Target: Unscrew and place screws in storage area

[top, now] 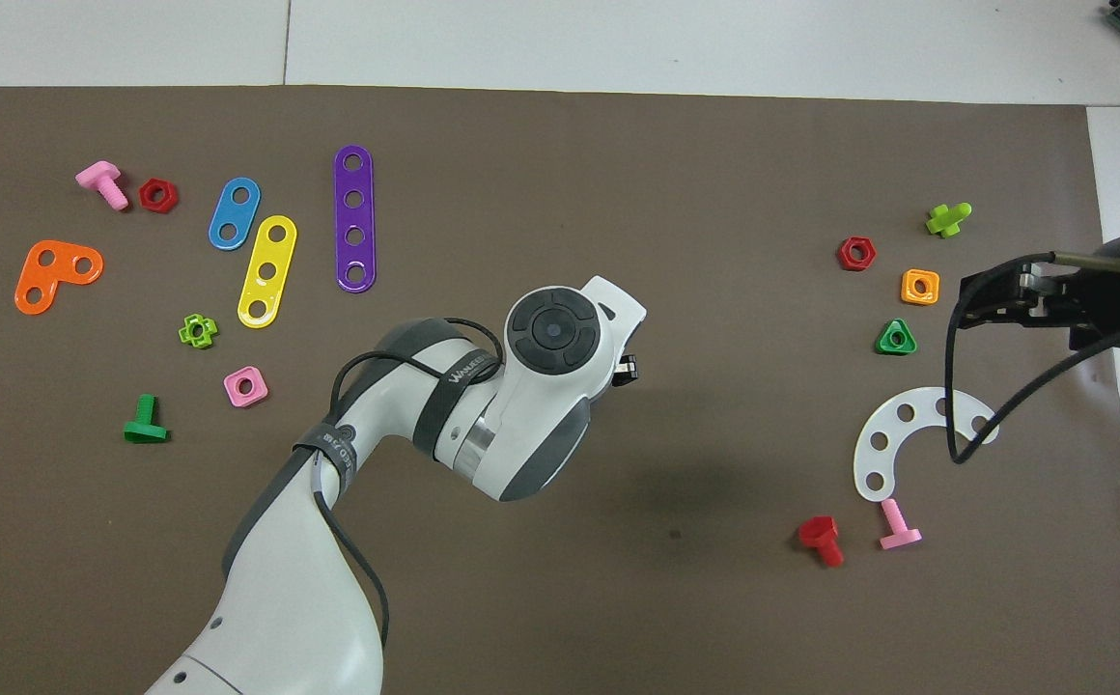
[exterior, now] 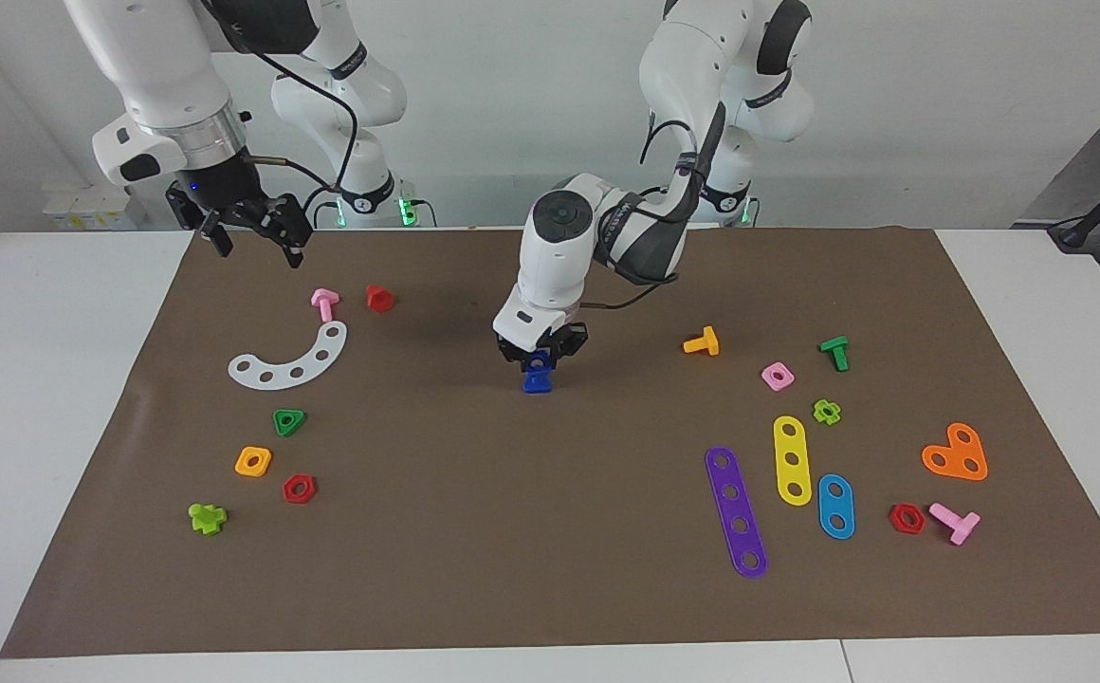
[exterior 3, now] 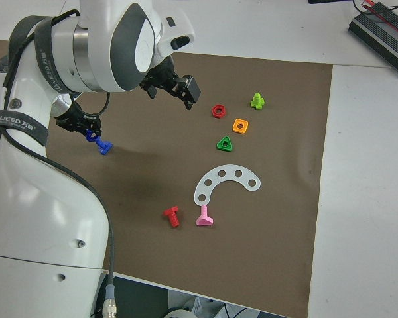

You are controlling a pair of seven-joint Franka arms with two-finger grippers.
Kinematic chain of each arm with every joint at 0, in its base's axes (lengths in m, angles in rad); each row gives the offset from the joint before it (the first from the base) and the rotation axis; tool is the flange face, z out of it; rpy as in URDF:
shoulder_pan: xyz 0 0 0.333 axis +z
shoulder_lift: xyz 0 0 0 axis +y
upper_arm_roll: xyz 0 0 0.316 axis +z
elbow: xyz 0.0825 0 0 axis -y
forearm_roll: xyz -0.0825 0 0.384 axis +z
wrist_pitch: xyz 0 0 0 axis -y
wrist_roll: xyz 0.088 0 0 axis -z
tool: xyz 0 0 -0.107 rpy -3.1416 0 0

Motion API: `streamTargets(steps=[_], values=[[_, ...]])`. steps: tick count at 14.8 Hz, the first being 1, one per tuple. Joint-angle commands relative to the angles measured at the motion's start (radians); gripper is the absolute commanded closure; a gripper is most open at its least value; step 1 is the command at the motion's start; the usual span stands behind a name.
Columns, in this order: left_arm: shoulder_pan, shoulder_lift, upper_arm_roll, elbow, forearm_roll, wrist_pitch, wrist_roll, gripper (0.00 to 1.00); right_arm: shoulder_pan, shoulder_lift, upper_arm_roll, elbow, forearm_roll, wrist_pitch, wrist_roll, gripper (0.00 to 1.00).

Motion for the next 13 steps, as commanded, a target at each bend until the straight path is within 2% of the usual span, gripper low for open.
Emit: streamTargets(steps=[1,4,6,9,11,13], values=[[0.066,0.013,0.005,0.063,0.001,-0.087,0.0,0.82,-0.007,-0.022,0.008,-0.026,0.018,0.035,-0.021,0.0],[0.164,-0.08,-0.001,0.006,-0.002,-0.13,0.113,0.84,0.004,-0.017,0.02,-0.055,0.018,0.09,-0.014,0.01],[0.215,-0.111,-0.001,-0.035,-0.004,-0.164,0.231,0.86,0.066,-0.02,0.02,-0.097,0.018,0.162,0.033,0.02],[0.294,-0.157,0.002,-0.135,-0.004,-0.15,0.452,0.88,0.178,-0.004,0.02,-0.132,0.016,0.244,0.128,0.02],[0.34,-0.175,0.002,-0.196,-0.004,-0.1,0.561,0.9,0.266,0.056,0.019,-0.131,0.004,0.309,0.231,0.02],[0.357,-0.203,0.002,-0.293,-0.004,0.012,0.639,0.9,0.351,0.122,0.019,-0.126,0.001,0.366,0.301,0.02]])
